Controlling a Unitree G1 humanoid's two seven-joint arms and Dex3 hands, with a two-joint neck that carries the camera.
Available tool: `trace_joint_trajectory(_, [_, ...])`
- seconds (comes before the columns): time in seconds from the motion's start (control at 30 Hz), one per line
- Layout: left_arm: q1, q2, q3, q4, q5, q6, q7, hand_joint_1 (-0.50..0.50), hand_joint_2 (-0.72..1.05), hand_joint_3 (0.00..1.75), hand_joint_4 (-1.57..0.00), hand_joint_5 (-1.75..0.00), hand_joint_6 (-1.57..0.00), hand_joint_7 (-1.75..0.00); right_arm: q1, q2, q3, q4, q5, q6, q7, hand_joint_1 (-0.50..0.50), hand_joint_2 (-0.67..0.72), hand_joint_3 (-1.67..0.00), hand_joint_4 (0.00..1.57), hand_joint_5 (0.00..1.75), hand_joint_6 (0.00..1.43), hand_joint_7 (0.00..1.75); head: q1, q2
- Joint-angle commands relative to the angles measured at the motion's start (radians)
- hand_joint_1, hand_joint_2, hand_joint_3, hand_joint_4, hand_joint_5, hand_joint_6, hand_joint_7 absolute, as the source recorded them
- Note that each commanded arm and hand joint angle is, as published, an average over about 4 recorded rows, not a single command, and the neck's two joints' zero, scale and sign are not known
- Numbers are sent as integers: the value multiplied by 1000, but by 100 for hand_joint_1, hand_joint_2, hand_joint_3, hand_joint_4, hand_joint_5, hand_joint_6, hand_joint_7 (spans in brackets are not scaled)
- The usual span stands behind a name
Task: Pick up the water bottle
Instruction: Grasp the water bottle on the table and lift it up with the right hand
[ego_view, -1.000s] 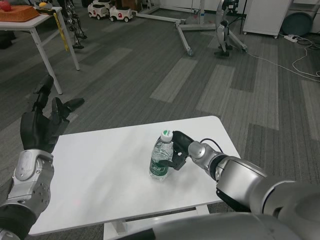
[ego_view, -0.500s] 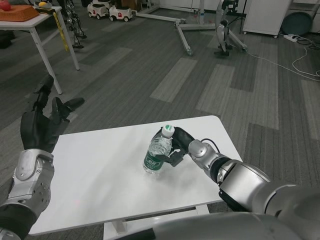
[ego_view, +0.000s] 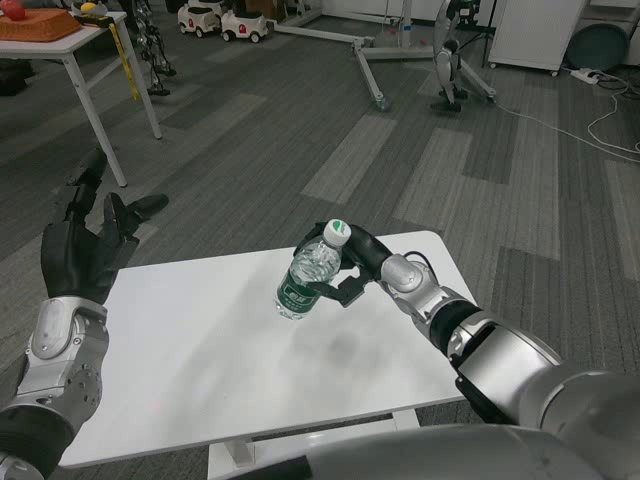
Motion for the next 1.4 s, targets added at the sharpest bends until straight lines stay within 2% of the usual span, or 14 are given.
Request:
trace_joint_trajectory(0.03, [4,4,9,-1,0,-2,2,-46,105,79,-71,-72,-27,-21,4,-30,-41,-72,8,-7,10,-46,-53,-127,143,136,118,161,0,0])
trace_joint_trajectory(0.13, [4,4,9,-1,-1,-2,2,-47,105,79,-71,-72,-27,-21,10,-42,-59,-111,8,-6,23,-46,-48,-127,143,136,117,161,0,0])
trace_joint_trajectory(0.5, [5,4,6,-1,1,-2,2,-46,105,79,-71,-72,-26,-21,32,-57,-93,-190,8,-2,43,-46,-48,-127,143,136,114,161,1,-1])
trace_joint_trajectory(1.4, [10,5,9,-3,1,-2,2,-46,105,79,-71,-72,-26,-21,38,-60,-116,-252,10,-1,53,-46,-48,-127,140,133,114,161,0,-1])
